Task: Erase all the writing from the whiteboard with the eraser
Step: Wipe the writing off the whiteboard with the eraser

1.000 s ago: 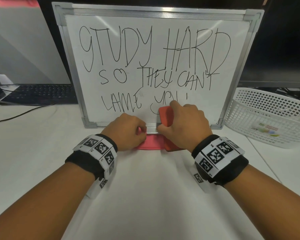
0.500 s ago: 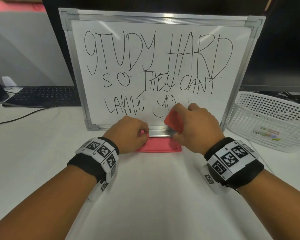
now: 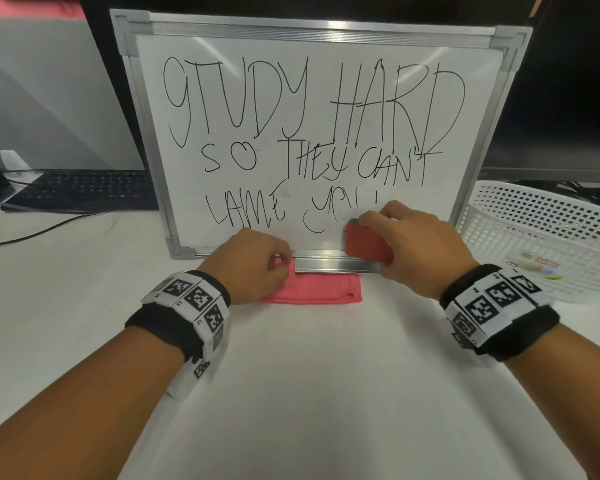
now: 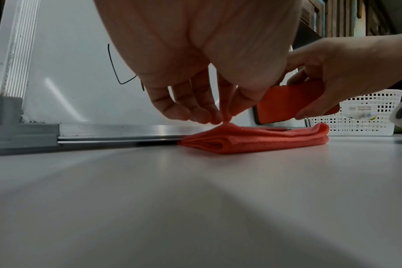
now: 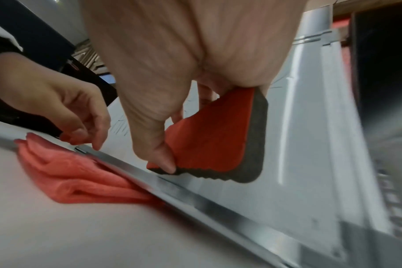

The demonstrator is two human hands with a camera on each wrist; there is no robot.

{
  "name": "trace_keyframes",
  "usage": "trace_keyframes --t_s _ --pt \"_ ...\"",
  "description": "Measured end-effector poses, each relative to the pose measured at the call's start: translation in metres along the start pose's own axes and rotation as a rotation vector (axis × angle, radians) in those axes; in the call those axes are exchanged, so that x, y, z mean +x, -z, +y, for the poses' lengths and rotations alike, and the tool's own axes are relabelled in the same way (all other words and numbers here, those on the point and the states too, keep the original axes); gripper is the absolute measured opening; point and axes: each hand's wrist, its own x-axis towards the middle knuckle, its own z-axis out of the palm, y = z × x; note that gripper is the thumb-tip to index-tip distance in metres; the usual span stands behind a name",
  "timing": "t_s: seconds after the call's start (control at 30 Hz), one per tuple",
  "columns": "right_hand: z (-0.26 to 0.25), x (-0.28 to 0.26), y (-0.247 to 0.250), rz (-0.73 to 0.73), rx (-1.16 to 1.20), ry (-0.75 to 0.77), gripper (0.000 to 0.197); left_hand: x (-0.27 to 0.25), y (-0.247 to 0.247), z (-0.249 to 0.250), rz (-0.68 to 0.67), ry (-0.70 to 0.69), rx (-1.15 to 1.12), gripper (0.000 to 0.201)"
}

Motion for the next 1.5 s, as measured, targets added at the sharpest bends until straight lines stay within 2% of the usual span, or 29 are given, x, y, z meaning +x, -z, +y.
trace_keyframes --t_s 0.17,0.3,0.47,0.7,0.83,1.2,1.5 --pt "-0.026 0.017 -0.004 0.026 0.063 0.063 0.063 -0.002 0.001 0.000 0.017 -0.005 0.003 0.018" --pt "-0.019 0.011 0.000 0.045 0.118 0.032 0.059 -0.006 0.004 -0.007 0.032 0.025 -0.001 0.027" --pt "-0.010 0.005 0.004 0.047 0.105 0.002 0.061 -0.008 0.009 -0.015 0.045 0.055 0.015 0.017" --pt "-0.040 0.026 -0.004 0.047 0.136 0.074 0.064 -0.011 0.011 -0.016 0.085 0.099 0.034 0.018" --pt "-0.055 0.034 -0.005 0.055 0.169 0.118 0.059 -0.014 0.013 -0.019 0.096 0.113 0.039 0.016" --pt "-0.033 0.021 -0.005 0.054 0.104 0.073 0.062 -0.019 0.018 -0.028 0.144 0.130 0.020 0.014" --pt "-0.065 0.036 -0.009 0.056 0.125 0.139 0.056 -0.018 0.017 -0.031 0.130 0.168 0.035 0.014"
